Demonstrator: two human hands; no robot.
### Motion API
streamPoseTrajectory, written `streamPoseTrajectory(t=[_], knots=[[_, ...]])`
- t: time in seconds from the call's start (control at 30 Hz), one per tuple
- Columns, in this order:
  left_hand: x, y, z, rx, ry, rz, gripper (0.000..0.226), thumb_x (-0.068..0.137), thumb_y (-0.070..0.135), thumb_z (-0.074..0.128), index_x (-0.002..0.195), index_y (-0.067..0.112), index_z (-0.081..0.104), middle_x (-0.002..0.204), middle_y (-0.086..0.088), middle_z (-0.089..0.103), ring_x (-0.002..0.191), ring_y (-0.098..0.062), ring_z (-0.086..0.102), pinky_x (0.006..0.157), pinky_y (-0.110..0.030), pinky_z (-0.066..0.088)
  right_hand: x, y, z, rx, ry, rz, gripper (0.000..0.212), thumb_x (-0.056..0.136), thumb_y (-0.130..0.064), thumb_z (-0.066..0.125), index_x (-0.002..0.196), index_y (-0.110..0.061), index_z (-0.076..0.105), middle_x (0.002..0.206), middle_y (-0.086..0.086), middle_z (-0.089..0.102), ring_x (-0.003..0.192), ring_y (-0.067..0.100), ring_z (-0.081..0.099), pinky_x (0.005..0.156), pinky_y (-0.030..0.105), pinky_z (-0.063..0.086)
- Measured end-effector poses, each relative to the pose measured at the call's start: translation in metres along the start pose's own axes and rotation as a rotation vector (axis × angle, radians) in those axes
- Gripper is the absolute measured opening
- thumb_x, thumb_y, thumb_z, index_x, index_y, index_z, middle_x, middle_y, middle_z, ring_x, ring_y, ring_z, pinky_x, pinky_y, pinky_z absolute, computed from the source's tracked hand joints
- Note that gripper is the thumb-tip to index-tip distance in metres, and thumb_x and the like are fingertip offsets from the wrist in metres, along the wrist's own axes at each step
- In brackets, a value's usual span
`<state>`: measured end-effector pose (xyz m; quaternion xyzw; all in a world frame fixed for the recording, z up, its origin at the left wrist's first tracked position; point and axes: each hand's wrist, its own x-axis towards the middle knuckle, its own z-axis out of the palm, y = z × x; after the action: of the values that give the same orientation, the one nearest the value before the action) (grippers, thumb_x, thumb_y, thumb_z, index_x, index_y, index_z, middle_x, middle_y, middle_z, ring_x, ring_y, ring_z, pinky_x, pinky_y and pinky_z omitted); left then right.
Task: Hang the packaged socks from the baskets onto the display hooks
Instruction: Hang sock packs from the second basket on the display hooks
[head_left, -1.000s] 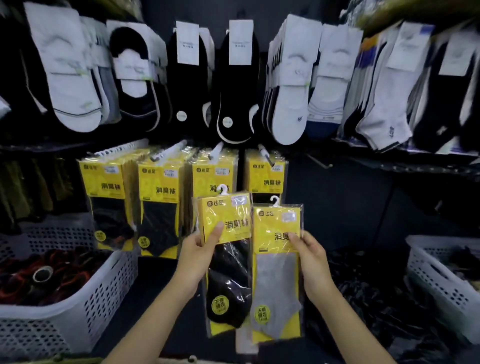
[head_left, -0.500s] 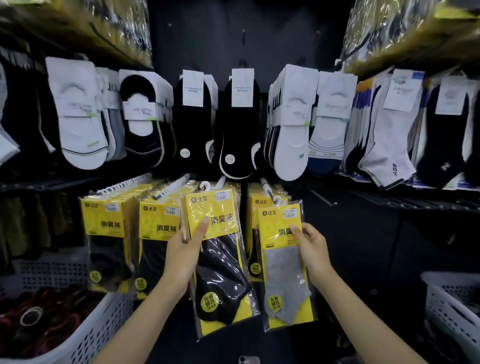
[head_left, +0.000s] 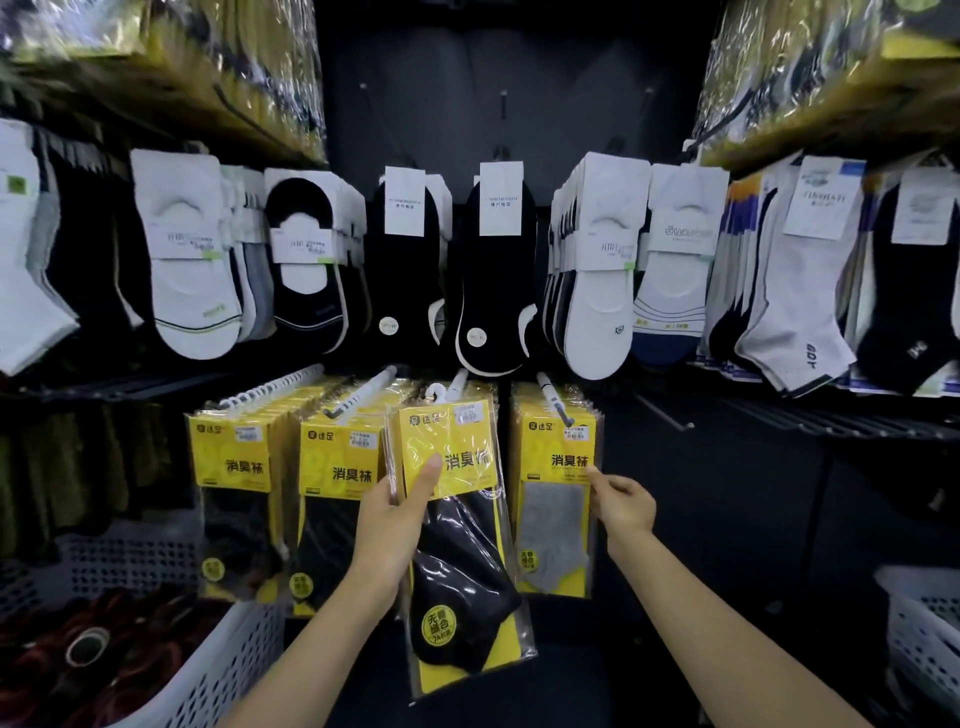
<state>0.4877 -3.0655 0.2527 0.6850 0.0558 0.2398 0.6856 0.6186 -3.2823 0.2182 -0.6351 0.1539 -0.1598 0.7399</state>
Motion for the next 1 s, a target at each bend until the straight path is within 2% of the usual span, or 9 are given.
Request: streamPoseTrajectory(t=[0.13,0.23,0.3,0.37,0.53,0.67,0.77,0.9,1.0], knots=[[-0.006,-0.001,-0.002,0.013,0.009,0.007,0.047,0.076,0.057,0.061,0.067,0.014,0.046,0.065,0.004,0.049,0.064,-0.008,0.05,0.061,-0.019,0.036,-0.015,0.007,-0.014,0.091,0.05,0.049,0.011,0.085,-0.015,0.071,0.085,-0.009,0.062,0.1,0.016,0.068,0.085,0.023,0.065,0.082,0.036,0.055],[-0.013,0.0,0.001,0.021,-0.022,0.009,0.042,0.076,0.054,0.061,0.064,0.019,0.043,0.052,0.01,0.049,0.057,-0.002,0.053,0.062,-0.018,0.037,-0.047,-0.004,-0.017,0.099,-0.188,-0.032,0.014,0.093,-0.021,0.06,0.094,-0.008,0.065,0.093,0.011,0.068,0.08,0.017,0.066,0.069,0.023,0.054],[-0.018,-0.002,0.005,0.001,-0.074,0.01,0.021,0.079,0.051,0.061,0.079,0.029,0.06,0.062,0.023,0.065,0.066,0.01,0.06,0.063,-0.013,0.036,-0.071,-0.015,-0.016,0.078,-0.368,-0.114,0.019,0.094,-0.025,0.057,0.096,-0.009,0.066,0.094,0.01,0.069,0.084,0.018,0.068,0.067,0.02,0.056],[-0.024,-0.001,0.012,-0.027,-0.098,0.003,0.03,0.075,0.053,0.063,0.095,0.032,0.066,0.081,0.021,0.071,0.08,0.007,0.063,0.063,-0.011,0.039,-0.091,-0.024,-0.014,0.04,-0.507,-0.188,0.021,0.09,-0.03,0.061,0.099,-0.013,0.068,0.098,0.009,0.07,0.088,0.018,0.069,0.07,0.02,0.056],[-0.033,0.004,0.022,-0.063,-0.07,-0.003,0.05,0.05,0.057,0.076,0.091,0.028,0.069,0.081,0.015,0.074,0.08,-0.003,0.069,0.065,-0.016,0.05,-0.114,-0.032,-0.016,0.026,-0.579,-0.239,0.041,0.073,-0.038,0.076,0.103,-0.012,0.065,0.101,0.0,0.072,0.096,0.01,0.068,0.084,0.024,0.055],[-0.036,0.006,0.02,-0.053,-0.077,0.009,0.041,0.058,0.062,0.067,0.087,0.034,0.065,0.083,0.015,0.072,0.08,0.002,0.066,0.063,-0.012,0.046,-0.111,-0.028,-0.026,0.171,-0.671,-0.117,0.035,0.078,-0.033,0.07,0.101,-0.007,0.065,0.1,0.009,0.074,0.093,0.022,0.071,0.076,0.027,0.057],[-0.034,0.007,0.013,0.003,-0.104,0.053,0.03,0.072,0.063,0.053,0.082,0.035,0.059,0.075,0.017,0.058,0.067,0.005,0.053,0.059,-0.01,0.038,-0.099,-0.022,-0.04,0.183,-0.658,-0.021,0.025,0.09,-0.028,0.06,0.105,-0.009,0.062,0.103,0.009,0.073,0.093,0.022,0.071,0.077,0.031,0.057],[-0.025,0.005,-0.001,0.024,-0.035,0.065,0.035,0.079,0.056,0.052,0.071,0.023,0.054,0.04,0.014,0.043,0.054,-0.003,0.044,0.063,-0.014,0.036,-0.074,-0.016,-0.061,0.106,-0.418,-0.001,0.018,0.096,-0.019,0.055,0.101,-0.002,0.059,0.098,0.017,0.071,0.082,0.025,0.069,0.074,0.04,0.057],[-0.019,0.007,-0.008,0.015,0.015,0.062,0.044,0.077,0.058,0.053,0.065,0.017,0.041,0.05,0.011,0.033,0.054,-0.01,0.035,0.058,-0.015,0.033,-0.062,-0.024,-0.065,0.049,-0.294,-0.098,0.012,0.096,-0.016,0.055,0.098,-0.008,0.063,0.099,0.016,0.071,0.089,0.027,0.068,0.084,0.044,0.055]])
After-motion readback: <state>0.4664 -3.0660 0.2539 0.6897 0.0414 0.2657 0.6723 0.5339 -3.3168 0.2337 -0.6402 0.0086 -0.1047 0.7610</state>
